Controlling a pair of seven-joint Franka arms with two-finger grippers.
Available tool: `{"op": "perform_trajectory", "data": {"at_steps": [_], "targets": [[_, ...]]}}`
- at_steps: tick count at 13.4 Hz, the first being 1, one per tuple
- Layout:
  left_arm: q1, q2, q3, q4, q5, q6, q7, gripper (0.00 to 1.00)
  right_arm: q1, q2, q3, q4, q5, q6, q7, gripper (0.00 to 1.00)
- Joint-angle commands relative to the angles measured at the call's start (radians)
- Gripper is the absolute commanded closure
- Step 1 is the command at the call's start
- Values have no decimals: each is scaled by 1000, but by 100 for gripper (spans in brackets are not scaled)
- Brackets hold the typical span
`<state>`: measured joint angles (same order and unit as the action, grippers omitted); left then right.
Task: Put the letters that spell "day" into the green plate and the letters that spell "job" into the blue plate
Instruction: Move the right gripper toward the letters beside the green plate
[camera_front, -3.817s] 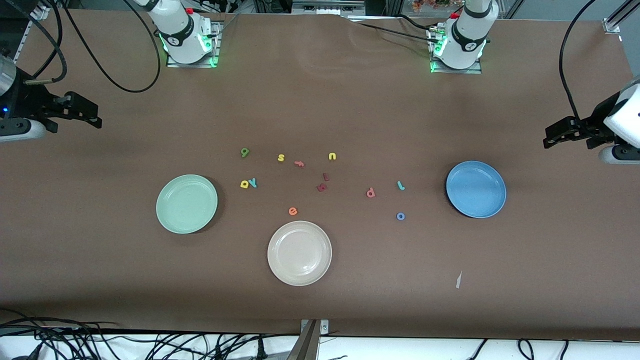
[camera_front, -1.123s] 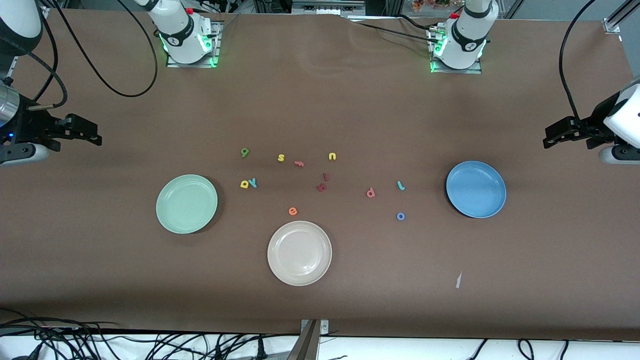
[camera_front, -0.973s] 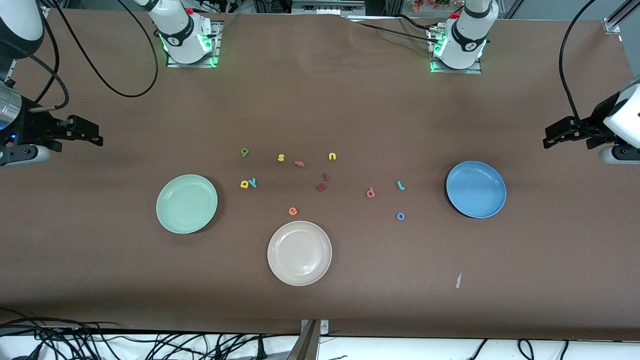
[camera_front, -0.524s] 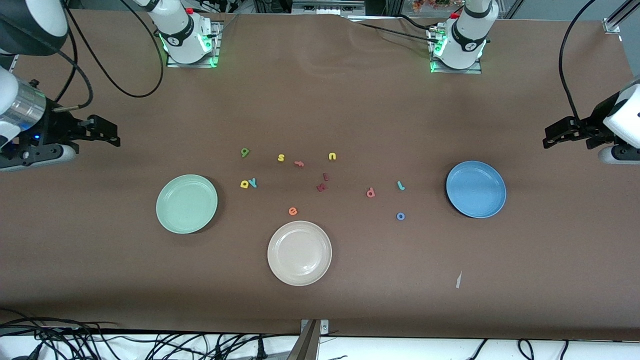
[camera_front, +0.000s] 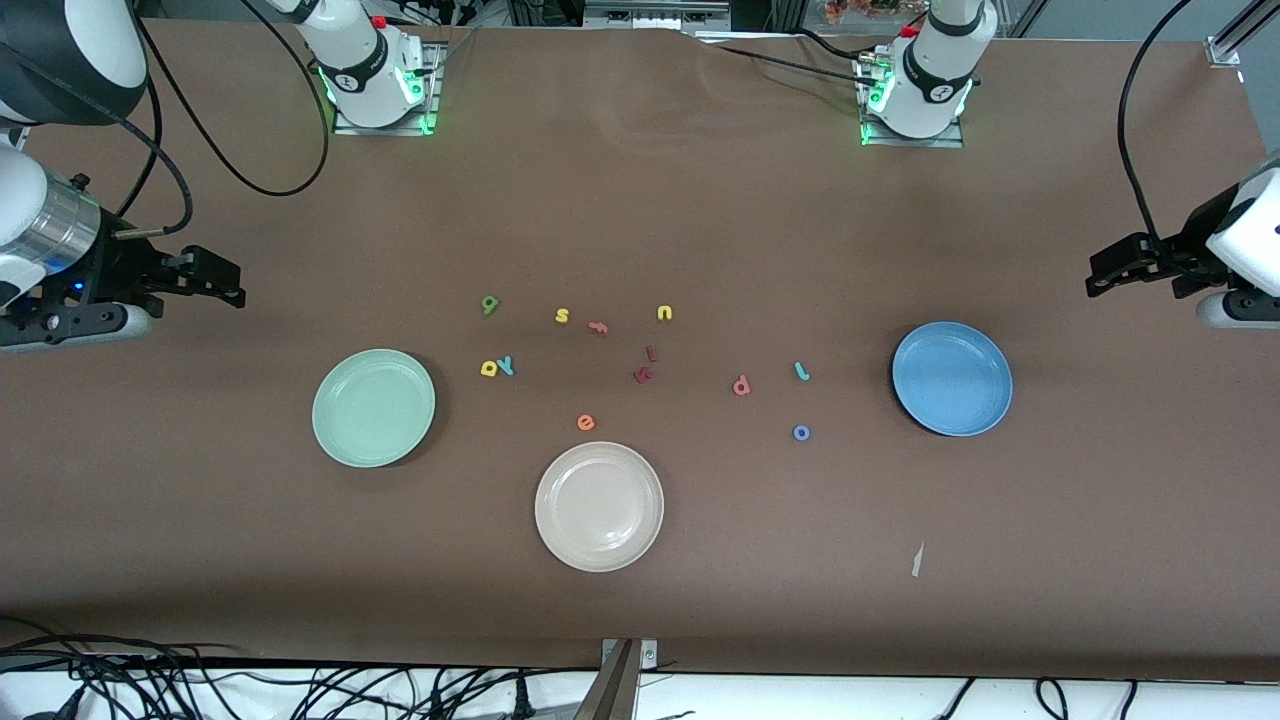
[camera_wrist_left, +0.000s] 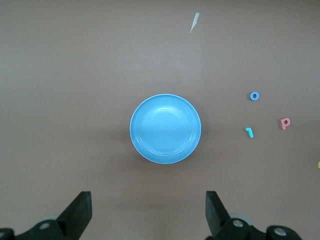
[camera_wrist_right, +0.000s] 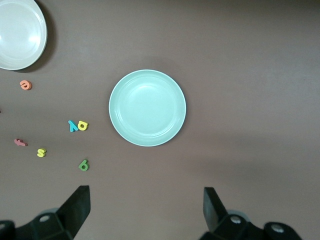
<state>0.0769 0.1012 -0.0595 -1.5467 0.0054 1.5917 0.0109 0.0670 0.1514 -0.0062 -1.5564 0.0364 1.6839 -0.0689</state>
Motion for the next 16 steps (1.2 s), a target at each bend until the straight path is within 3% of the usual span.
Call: {"op": "perform_trajectory", "data": {"at_steps": [1, 16], "targets": [[1, 3, -6, 14, 27, -10, 1, 0, 1, -1, 5, -10, 10, 34, 8, 0], [1, 5, -8, 14, 27, -10, 3, 0, 2, 5, 9, -36, 14, 46, 11, 0]]}}
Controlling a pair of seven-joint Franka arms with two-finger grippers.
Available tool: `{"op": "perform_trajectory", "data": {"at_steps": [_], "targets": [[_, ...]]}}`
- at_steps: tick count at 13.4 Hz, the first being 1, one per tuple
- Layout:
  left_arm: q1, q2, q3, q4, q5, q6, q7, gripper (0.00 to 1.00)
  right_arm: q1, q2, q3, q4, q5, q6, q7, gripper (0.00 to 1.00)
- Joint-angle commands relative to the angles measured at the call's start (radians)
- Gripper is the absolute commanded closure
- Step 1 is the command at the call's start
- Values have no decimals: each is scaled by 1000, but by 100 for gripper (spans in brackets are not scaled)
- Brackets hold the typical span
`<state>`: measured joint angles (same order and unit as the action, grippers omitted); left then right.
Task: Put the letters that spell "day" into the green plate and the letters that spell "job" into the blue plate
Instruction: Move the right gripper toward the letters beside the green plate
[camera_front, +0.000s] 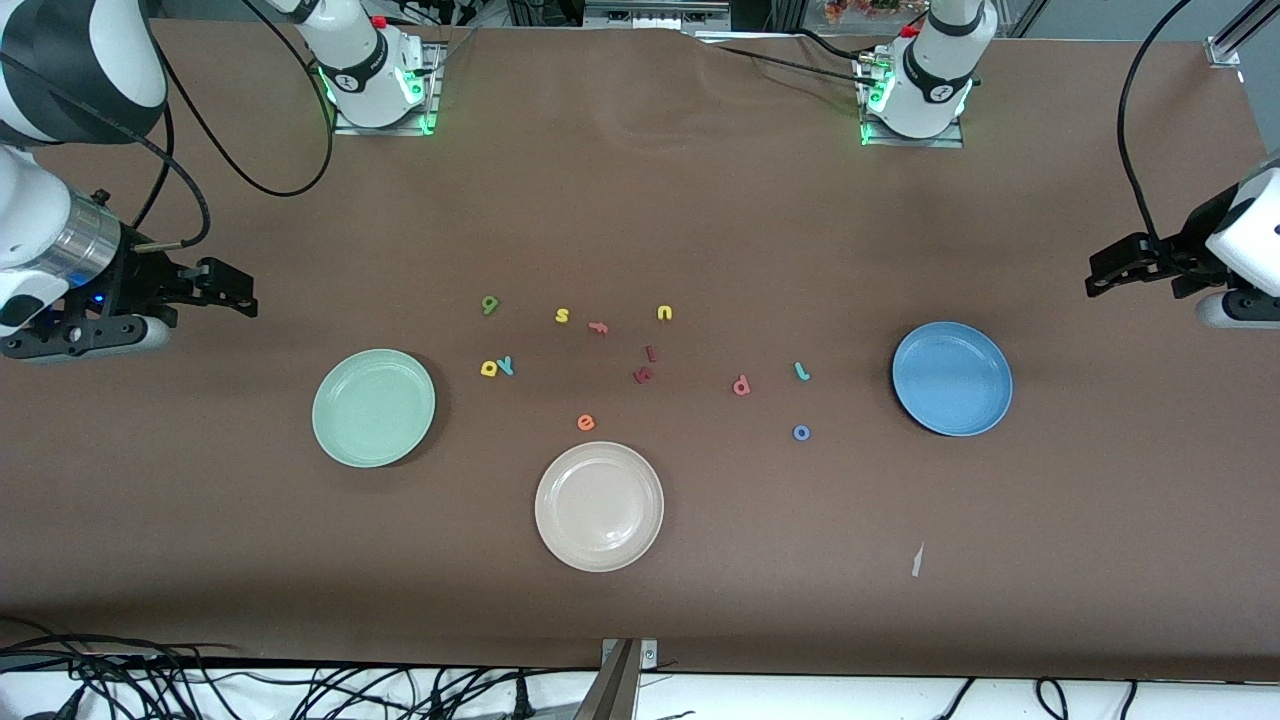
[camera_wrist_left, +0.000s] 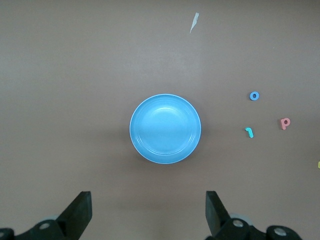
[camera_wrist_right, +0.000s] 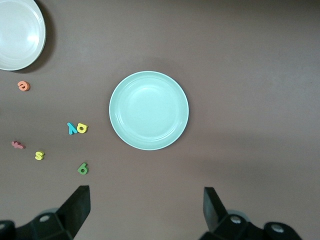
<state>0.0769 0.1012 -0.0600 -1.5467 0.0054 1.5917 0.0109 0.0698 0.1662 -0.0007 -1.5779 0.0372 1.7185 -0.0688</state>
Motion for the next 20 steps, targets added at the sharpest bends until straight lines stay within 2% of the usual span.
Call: {"op": "perform_trajectory", "data": {"at_steps": [1, 10, 16, 20], "targets": [[1, 5, -7, 14, 27, -10, 3, 0, -1, -11, 4, -13, 13, 12, 11, 0], [1, 6, -7, 13, 27, -10, 3, 0, 22, -10, 4, -10, 50, 46, 64, 0], [1, 6, -6, 11, 27, -10, 3, 0, 38, -40, 4, -71, 10, 10, 46, 0], [1, 6, -6, 11, 27, -10, 1, 0, 39, -53, 5, -76, -7, -10, 32, 0]]}}
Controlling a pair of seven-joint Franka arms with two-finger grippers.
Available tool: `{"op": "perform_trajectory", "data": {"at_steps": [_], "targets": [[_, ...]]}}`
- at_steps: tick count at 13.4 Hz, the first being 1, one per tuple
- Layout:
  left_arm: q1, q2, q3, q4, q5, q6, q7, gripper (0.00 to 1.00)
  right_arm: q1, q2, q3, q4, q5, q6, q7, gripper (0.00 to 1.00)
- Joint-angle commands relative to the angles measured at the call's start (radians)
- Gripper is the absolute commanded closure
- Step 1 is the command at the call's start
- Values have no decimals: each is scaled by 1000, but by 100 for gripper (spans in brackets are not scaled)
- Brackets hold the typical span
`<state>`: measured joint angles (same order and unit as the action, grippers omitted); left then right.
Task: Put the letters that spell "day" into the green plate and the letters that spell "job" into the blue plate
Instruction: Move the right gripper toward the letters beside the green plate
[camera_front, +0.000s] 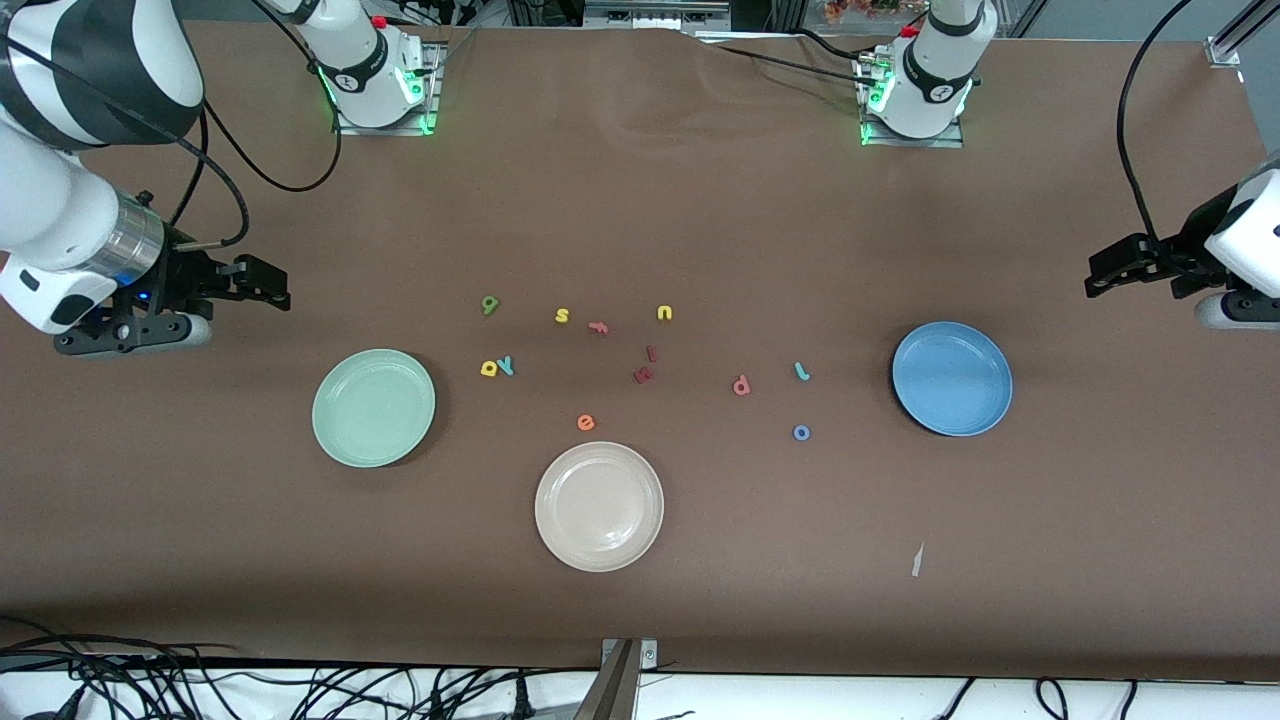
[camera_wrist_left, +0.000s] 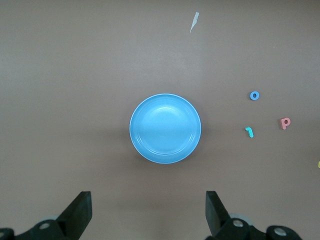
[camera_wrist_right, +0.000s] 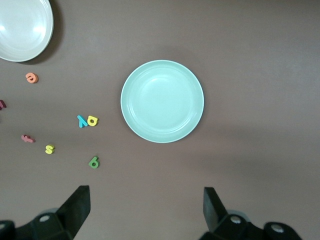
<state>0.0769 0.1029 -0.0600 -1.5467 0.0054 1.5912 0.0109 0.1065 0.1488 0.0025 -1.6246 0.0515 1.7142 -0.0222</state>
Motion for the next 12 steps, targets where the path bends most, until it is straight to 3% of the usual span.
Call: {"op": "perform_trajectory", "data": {"at_steps": [1, 8, 12], "targets": [[1, 4, -7, 11, 27, -10, 1, 0, 8, -34, 5, -26, -19, -5, 2, 0], [1, 4, -7, 13, 25, -10, 3, 0, 182, 52, 16, -44, -36, 136, 416, 0], [1, 4, -7, 13, 25, -10, 3, 0, 219, 103, 37, -191, -21, 368, 638, 0]]}}
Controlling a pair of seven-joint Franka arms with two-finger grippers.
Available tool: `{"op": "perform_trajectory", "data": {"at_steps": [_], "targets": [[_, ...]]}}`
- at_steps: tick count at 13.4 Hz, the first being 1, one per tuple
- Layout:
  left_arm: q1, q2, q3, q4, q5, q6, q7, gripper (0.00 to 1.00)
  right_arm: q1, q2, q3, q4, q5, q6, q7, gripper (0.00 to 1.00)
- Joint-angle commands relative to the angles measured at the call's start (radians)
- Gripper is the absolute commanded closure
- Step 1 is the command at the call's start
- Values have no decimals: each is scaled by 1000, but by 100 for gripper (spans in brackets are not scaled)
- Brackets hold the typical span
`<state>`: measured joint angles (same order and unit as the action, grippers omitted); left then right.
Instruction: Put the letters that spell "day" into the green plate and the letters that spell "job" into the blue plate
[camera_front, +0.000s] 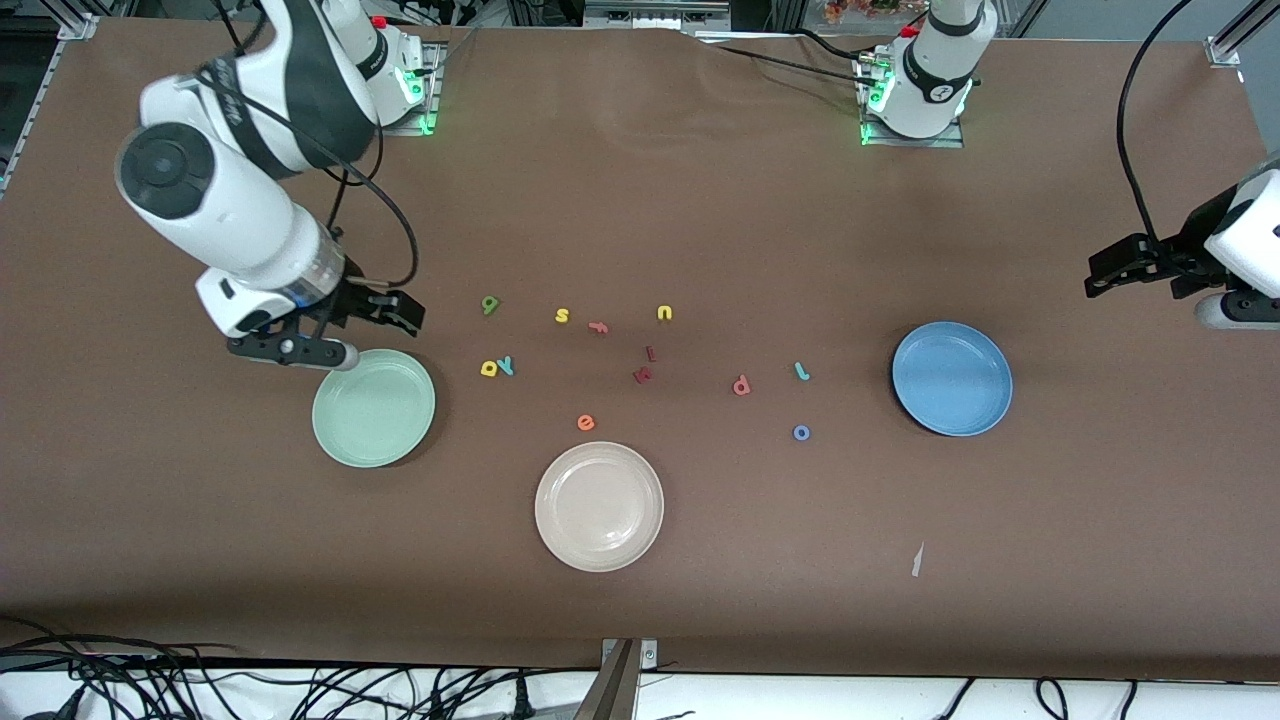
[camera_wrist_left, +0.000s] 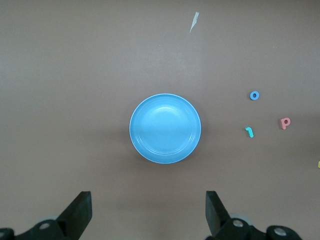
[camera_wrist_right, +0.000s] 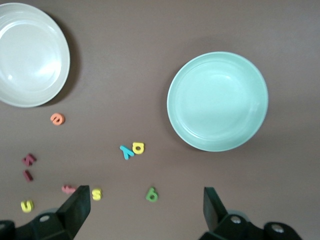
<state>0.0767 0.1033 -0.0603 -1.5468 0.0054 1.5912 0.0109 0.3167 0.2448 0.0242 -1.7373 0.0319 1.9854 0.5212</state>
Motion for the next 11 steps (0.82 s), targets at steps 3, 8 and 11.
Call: {"op": "perform_trajectory", "data": {"at_steps": [3, 8, 11], "targets": [[3, 4, -7, 17, 25, -10, 3, 0, 12, 79, 55, -168, -1, 237, 233, 0], [-1, 44, -6, 16, -28, -8, -9, 0, 13, 108, 77, -370, 0, 516, 270, 1], [-12, 90, -6, 19, -28, -5, -9, 0, 15, 123, 97, -448, 0, 633, 312, 1]]}}
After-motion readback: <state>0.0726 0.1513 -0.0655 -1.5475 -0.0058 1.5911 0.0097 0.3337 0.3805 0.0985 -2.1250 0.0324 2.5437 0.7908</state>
